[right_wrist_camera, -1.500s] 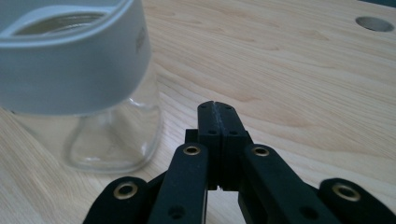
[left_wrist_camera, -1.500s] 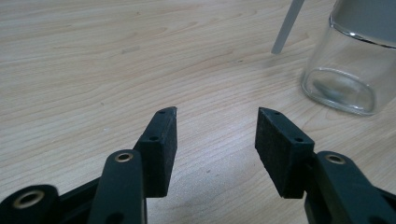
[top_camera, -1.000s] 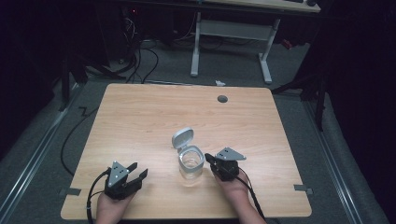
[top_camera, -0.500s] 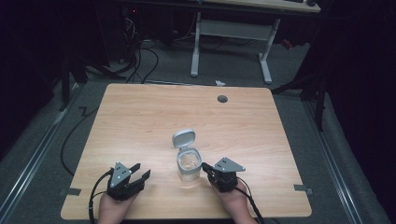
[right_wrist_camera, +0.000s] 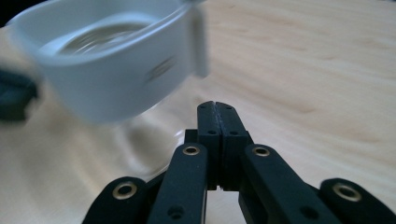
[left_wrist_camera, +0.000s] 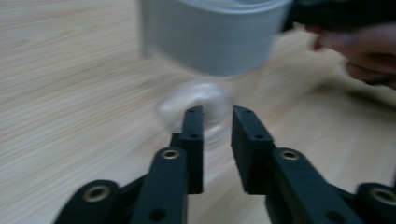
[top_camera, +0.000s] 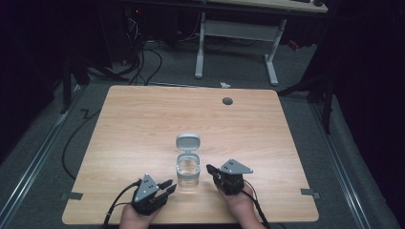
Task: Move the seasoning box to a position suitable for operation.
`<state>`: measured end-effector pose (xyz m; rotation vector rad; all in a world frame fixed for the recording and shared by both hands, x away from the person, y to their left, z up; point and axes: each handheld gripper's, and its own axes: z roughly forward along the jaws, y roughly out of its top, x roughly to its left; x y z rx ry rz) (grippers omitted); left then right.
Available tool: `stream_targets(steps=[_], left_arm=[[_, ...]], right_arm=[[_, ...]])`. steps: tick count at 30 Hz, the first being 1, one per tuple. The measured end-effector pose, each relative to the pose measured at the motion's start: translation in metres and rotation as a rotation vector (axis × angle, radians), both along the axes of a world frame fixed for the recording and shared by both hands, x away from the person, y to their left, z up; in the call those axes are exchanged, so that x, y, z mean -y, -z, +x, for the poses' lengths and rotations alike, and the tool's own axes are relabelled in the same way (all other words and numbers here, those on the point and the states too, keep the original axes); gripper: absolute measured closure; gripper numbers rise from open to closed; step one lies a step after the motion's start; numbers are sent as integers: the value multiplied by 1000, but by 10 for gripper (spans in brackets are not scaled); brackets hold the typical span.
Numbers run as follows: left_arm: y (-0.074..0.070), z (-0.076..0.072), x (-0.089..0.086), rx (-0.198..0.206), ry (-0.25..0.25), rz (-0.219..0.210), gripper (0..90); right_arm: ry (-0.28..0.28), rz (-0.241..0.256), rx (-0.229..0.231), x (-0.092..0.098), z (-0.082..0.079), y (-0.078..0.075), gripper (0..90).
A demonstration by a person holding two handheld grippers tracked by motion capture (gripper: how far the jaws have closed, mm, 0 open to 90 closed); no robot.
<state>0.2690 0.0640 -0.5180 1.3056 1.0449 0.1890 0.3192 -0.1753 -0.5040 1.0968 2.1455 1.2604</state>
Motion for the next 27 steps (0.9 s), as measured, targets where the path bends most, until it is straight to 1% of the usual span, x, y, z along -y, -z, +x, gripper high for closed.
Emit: stream_targets(steps=[1, 2, 3, 4, 5, 7, 9, 10, 11, 12, 16, 18, 19, 24, 27], left_arm=[[1, -3, 8, 10, 11, 15, 788], [1, -4, 21, 17, 10, 37, 833], [1, -3, 26, 18, 6, 33, 847], [1, -3, 26, 18, 6, 33, 855], [3, 0, 32, 21, -11, 47, 861], [4, 1, 34, 14, -21, 44, 871], [7, 2, 36, 8, -36, 41, 872], [8, 2, 36, 11, -39, 47, 873], [8, 2, 36, 11, -39, 47, 874], [9, 4, 36, 9, -39, 41, 878], [10, 6, 36, 4, -38, 41, 878], [11, 7, 37, 4, -37, 33, 878], [11, 8, 37, 4, -37, 32, 878], [12, 8, 37, 6, -35, 27, 875], [12, 8, 36, 6, -37, 23, 874]], right_arm=[[0, 0, 0, 0, 0, 0, 900], [16, 9, 3, 3, 15, -6, 900], [25, 18, 7, 3, 22, -8, 900], [31, 26, 7, 3, 30, -11, 900], [40, 38, 11, 2, 38, -13, 900], [44, 49, 23, -1, 50, -19, 900], [46, 56, 35, -5, 58, -25, 900], [46, 58, 39, -7, 61, -28, 900], [46, 58, 39, -7, 61, -28, 900], [44, 54, 49, -11, 67, -32, 900], [39, 50, 52, -15, 73, -38, 900], [38, 59, 61, -17, 75, -44, 899], [37, 68, 66, -17, 75, -46, 899], [24, 70, 91, -21, 73, -60, 899], [16, 76, 104, -22, 71, -66, 899]])
